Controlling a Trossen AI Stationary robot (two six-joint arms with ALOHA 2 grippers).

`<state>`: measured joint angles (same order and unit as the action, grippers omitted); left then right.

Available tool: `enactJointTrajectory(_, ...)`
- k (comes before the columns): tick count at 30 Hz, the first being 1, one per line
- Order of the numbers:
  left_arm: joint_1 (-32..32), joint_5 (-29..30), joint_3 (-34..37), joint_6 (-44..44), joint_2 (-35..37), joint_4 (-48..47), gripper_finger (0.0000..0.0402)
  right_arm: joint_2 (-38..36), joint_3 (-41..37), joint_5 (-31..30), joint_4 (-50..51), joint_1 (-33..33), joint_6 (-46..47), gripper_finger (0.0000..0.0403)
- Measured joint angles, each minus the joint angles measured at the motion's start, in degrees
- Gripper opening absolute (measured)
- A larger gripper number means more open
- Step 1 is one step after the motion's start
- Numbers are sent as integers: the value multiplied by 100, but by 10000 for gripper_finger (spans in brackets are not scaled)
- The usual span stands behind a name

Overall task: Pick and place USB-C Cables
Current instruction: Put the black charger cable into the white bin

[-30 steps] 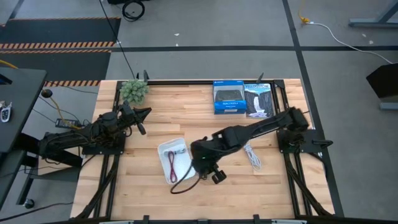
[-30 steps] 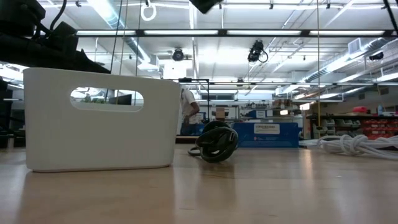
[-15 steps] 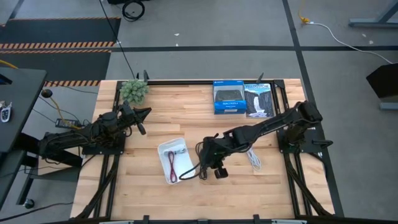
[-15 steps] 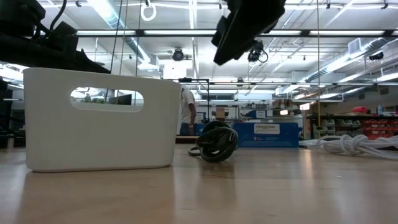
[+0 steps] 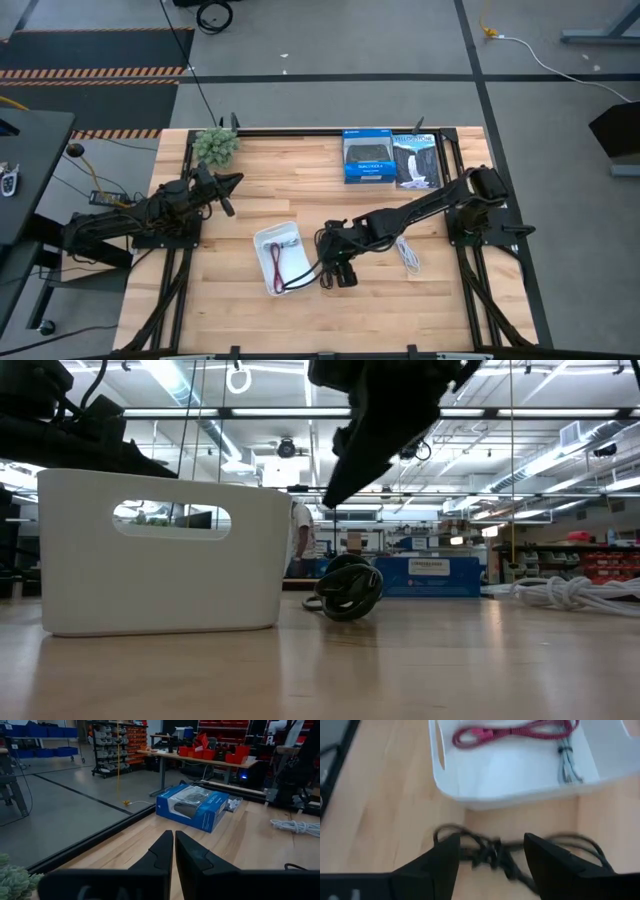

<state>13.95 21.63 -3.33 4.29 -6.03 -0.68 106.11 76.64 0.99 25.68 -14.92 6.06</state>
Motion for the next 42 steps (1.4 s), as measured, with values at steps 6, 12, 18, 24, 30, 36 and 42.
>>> enactJointTrajectory(6,-2,-28,2,0,-22,21,25,214,2,-212,-55,-1,134,227)
enactJointTrajectory(12,2,-47,2,0,-34,-19,25,362,7,-340,-158,1,147,236)
enactJointTrajectory(18,-2,-45,2,0,-34,-7,25,431,1,-296,-151,-10,138,242)
enactJointTrajectory(24,-2,-47,2,0,-34,-7,25,575,-4,-290,-198,-10,142,242)
enactJointTrajectory(30,-2,-48,2,0,-34,-1,25,732,7,-251,-298,-17,30,234)
enactJointTrajectory(36,-2,-46,0,0,-34,0,25,841,-2,-219,-68,-32,18,192)
enactJointTrajectory(42,-1,-46,0,0,-34,-25,25,908,7,-209,-136,-28,-26,122)
